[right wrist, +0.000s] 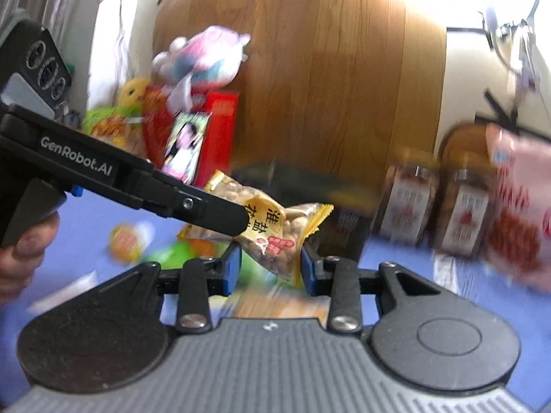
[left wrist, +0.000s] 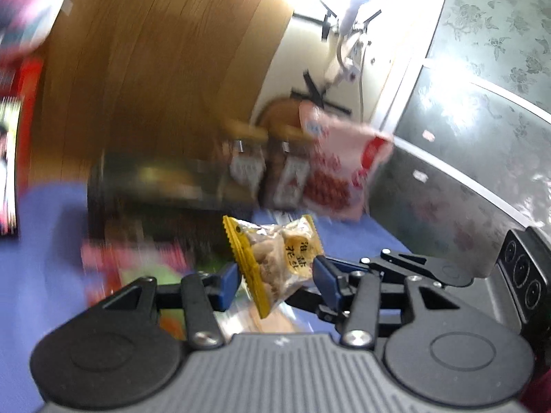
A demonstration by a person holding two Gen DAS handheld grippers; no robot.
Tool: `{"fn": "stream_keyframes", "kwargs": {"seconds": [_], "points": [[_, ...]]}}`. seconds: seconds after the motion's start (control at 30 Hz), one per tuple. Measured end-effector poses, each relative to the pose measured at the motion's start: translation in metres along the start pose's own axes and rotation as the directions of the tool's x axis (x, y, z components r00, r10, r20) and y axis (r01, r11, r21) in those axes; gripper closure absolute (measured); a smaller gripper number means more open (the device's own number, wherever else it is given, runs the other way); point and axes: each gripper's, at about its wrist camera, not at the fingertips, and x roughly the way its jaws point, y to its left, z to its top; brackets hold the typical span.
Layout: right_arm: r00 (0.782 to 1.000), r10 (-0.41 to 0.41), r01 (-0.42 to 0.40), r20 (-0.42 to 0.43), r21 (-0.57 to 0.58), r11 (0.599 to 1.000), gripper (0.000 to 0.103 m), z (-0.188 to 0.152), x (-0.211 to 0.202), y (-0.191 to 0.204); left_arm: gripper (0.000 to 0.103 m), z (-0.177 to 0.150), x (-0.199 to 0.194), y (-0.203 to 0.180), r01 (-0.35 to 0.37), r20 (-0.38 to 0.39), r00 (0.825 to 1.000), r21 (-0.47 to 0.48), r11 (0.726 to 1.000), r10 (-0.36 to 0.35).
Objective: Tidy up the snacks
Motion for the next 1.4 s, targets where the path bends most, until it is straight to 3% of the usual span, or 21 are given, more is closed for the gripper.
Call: {"fn": "stream_keyframes", "kwargs": {"seconds": [0.17, 0.2, 0.27, 0.33, 0.43, 0.53, 0.73, 0.97, 1.07, 1.13, 1.17, 1.3, 1.4], "points": [[1.0, -0.012, 0.013, -0.021, 0.077, 0.997, 0.059, 0.036, 0.077, -0.035, 0.05, 0.051, 0.037, 0.033, -0.083, 0.042, 0.996, -0.028, 0.996, 0.084], [0.999, -0.014, 0.018, -0.04, 0.093, 0.996, 0.053, 0.038, 0.089, -0.04, 0.047, 0.056, 0.045, 0.041, -0.1, 0.031, 0.994, -0.045, 0.994, 0.101], [0.997, -0.033, 0.041, -0.068, 0.124, 0.991, 0.053, 0.039, 0.103, -0.046, 0.047, 0.062, 0.058, 0.056, -0.141, -0.004, 0.99, -0.078, 0.987, 0.141], [0.998, -0.022, 0.032, -0.06, 0.173, 0.984, 0.053, 0.034, 0.093, -0.05, 0.047, 0.063, 0.05, 0.065, -0.158, 0.0, 0.987, -0.1, 0.982, 0.159], [0.999, 0.04, -0.034, -0.025, 0.22, 0.975, 0.053, 0.019, 0.064, -0.049, 0.043, 0.053, 0.008, 0.074, -0.147, 0.082, 0.984, -0.103, 0.984, 0.156], [0.991, 0.12, -0.102, -0.062, 0.241, 0.965, 0.053, 0.002, 0.058, -0.043, 0.039, 0.036, -0.023, 0.089, -0.167, 0.104, 0.978, -0.142, 0.976, 0.182], [0.967, 0.164, -0.101, -0.194, 0.3, 0.949, 0.053, -0.007, 0.097, -0.037, 0.039, 0.012, -0.012, 0.122, -0.235, -0.029, 0.972, -0.226, 0.945, 0.235], [0.941, 0.189, -0.076, -0.279, 0.37, 0.926, 0.053, -0.013, 0.129, -0.041, 0.034, 0.008, 0.04, 0.145, -0.23, -0.158, 0.967, -0.21, 0.95, 0.199], [0.943, 0.192, -0.08, -0.273, 0.376, 0.923, 0.053, -0.012, 0.137, -0.04, 0.034, 0.002, 0.055, 0.148, -0.229, -0.193, 0.962, -0.196, 0.953, 0.192], [0.935, 0.213, -0.087, -0.283, 0.401, 0.912, 0.052, -0.015, 0.145, -0.041, 0.045, 0.0, 0.061, 0.152, -0.191, -0.218, 0.965, -0.217, 0.957, 0.143], [0.933, 0.218, -0.083, -0.285, 0.421, 0.903, 0.053, -0.017, 0.147, -0.04, 0.046, 0.0, 0.062, 0.153, -0.18, -0.221, 0.967, -0.229, 0.957, 0.129], [0.942, 0.18, -0.054, -0.284, 0.4, 0.915, 0.066, -0.016, 0.14, -0.036, 0.049, 0.001, 0.06, 0.142, -0.21, -0.235, 0.958, -0.182, 0.961, 0.165], [0.96, 0.151, -0.054, -0.236, 0.372, 0.927, 0.067, -0.011, 0.117, -0.033, 0.049, 0.006, 0.044, 0.126, -0.195, -0.197, 0.967, -0.169, 0.966, 0.161]]}}
